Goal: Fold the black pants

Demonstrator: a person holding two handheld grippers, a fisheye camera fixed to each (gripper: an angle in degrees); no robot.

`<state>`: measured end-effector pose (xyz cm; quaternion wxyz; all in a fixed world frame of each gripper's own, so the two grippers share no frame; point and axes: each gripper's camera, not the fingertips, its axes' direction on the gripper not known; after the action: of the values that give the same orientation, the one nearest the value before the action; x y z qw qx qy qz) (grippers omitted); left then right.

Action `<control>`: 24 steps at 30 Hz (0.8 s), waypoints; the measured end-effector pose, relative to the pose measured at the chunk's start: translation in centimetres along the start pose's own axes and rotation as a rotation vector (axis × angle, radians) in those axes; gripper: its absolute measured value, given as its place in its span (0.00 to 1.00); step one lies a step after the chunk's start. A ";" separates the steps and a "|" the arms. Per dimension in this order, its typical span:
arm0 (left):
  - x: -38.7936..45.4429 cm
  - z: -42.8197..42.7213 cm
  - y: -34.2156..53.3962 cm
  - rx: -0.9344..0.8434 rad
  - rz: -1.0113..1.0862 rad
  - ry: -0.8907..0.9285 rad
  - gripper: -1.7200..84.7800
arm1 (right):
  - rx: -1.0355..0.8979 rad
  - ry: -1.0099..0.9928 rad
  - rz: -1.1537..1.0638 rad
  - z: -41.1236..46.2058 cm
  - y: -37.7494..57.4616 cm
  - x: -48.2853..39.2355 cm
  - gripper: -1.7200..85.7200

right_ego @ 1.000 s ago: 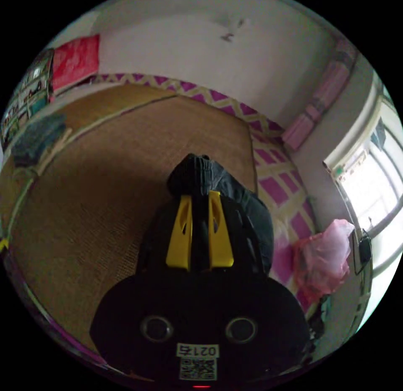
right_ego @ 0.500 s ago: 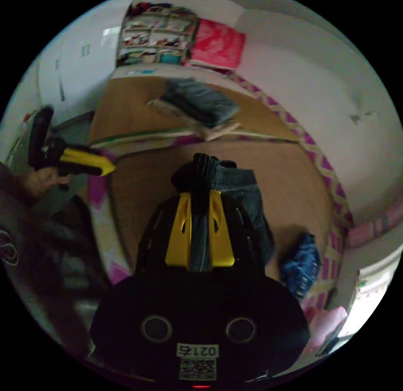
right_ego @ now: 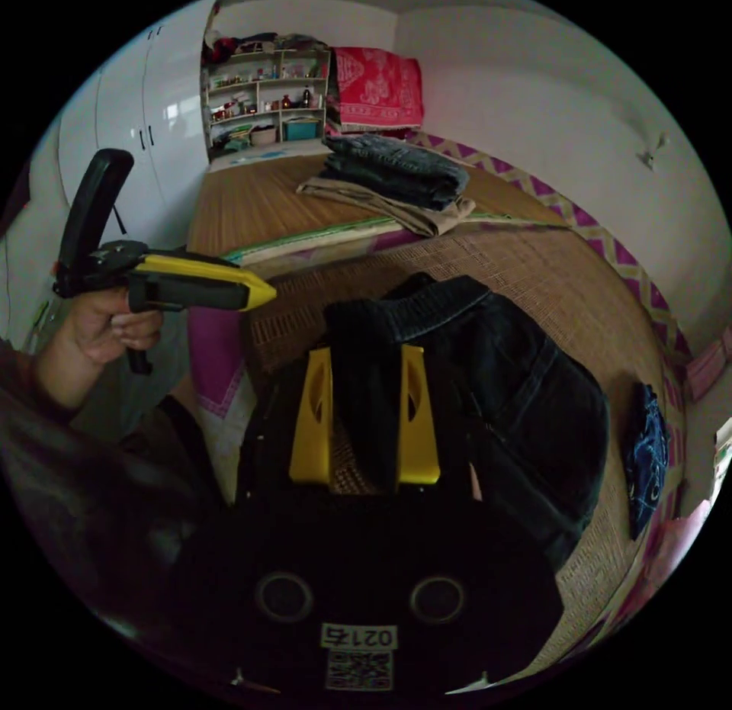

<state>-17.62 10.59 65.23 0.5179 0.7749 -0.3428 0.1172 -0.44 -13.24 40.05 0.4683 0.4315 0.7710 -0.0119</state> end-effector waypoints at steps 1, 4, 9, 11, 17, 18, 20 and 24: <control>-0.5 0.4 -0.6 -0.001 -0.008 0.005 0.01 | 0.003 0.019 0.002 0.2 0.7 0.4 0.16; -1.6 1.5 -2.2 -0.002 -0.017 0.011 0.01 | 0.050 -0.023 0.069 -0.6 2.5 2.6 0.12; -3.5 4.2 -5.4 -0.049 -0.050 0.035 0.02 | 0.169 -0.135 0.233 -3.7 6.8 9.3 0.07; -4.4 5.8 -7.0 -0.083 -0.057 0.005 0.06 | 0.322 -0.221 0.390 -8.8 11.0 15.6 0.06; -7.9 9.3 -10.5 -0.173 -0.116 0.125 0.11 | 0.607 -0.059 0.715 -25.0 28.5 31.2 0.06; -8.1 9.5 -10.9 -0.175 -0.120 0.137 0.11 | 0.624 -0.039 0.756 -26.2 30.7 32.6 0.06; -9.2 10.3 -12.1 -0.190 -0.130 0.176 0.10 | 0.650 0.047 0.932 -29.4 39.8 37.5 0.06; -10.4 11.4 -13.5 -0.203 -0.150 0.217 0.08 | 0.543 0.035 1.193 -27.8 52.7 43.3 0.06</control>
<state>-18.41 7.88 44.91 0.6349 0.7248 -0.2359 0.1260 7.26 59.90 44.22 0.2562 0.8882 0.3762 0.0626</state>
